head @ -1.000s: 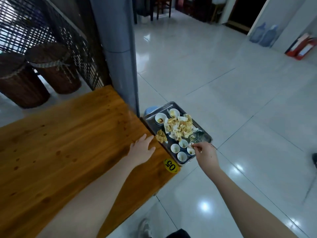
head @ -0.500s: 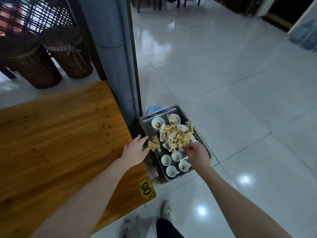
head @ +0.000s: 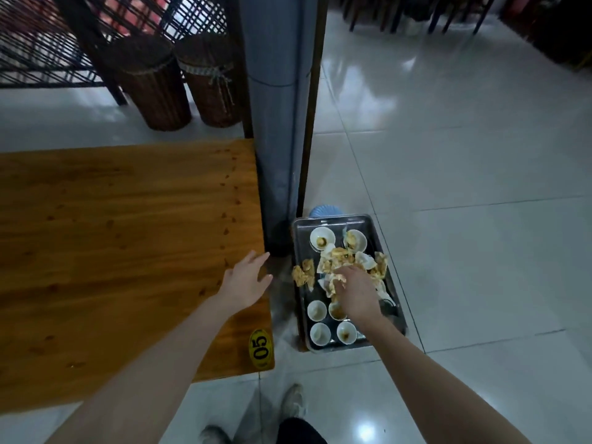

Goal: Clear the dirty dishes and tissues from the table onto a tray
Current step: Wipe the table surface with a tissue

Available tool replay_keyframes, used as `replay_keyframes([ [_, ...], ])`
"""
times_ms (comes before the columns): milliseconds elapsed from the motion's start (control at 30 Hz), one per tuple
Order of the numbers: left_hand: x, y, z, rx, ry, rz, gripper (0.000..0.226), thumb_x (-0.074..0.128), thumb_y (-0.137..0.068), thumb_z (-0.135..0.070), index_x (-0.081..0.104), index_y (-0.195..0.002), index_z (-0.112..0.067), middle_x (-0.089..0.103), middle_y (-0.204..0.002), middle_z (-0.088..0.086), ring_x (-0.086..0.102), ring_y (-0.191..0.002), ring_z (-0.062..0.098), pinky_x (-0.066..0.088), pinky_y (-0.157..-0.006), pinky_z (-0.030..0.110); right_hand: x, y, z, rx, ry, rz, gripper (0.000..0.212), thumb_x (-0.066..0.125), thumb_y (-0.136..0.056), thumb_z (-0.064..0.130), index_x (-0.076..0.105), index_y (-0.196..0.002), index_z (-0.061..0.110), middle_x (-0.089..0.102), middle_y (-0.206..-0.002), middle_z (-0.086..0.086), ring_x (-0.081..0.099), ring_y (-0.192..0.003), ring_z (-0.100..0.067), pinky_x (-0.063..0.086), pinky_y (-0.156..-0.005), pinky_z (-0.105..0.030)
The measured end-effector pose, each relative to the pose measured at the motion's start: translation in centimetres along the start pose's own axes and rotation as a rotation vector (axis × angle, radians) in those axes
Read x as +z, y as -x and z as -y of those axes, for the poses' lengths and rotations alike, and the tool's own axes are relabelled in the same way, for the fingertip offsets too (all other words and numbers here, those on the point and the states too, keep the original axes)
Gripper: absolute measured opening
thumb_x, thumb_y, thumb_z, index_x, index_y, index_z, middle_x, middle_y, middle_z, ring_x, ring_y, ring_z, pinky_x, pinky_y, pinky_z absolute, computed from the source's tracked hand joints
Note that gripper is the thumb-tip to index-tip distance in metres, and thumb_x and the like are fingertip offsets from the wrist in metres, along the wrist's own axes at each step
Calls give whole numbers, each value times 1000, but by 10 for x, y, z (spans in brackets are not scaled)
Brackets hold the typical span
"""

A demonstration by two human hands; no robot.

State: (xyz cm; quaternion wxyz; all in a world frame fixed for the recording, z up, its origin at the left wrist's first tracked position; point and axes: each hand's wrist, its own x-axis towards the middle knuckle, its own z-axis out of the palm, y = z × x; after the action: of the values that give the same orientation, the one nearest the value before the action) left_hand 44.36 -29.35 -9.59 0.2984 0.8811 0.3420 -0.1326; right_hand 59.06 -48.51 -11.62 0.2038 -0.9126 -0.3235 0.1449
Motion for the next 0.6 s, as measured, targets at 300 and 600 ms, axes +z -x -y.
replay_keyframes([
  [300, -29, 61, 75, -166, 93, -91, 59, 44, -99, -42, 19, -152, -32, 9, -161, 4, 23, -144, 27, 19, -113, 54, 24, -3, 84, -204, -127, 89, 37, 60, -90, 22, 57, -127, 19, 60, -124, -1, 55, -113, -18, 43, -100, -34],
  [600, -49, 169, 189, -362, 170, -246, 59, 43, -99, -43, 19, -151, -33, 11, -160, 0, 21, -145, 25, 18, -114, 52, 80, 49, 209, -437, -90, 116, 39, 60, -91, 24, 56, -129, 17, 59, -129, -2, 49, -124, -20, 37, -106, -34],
])
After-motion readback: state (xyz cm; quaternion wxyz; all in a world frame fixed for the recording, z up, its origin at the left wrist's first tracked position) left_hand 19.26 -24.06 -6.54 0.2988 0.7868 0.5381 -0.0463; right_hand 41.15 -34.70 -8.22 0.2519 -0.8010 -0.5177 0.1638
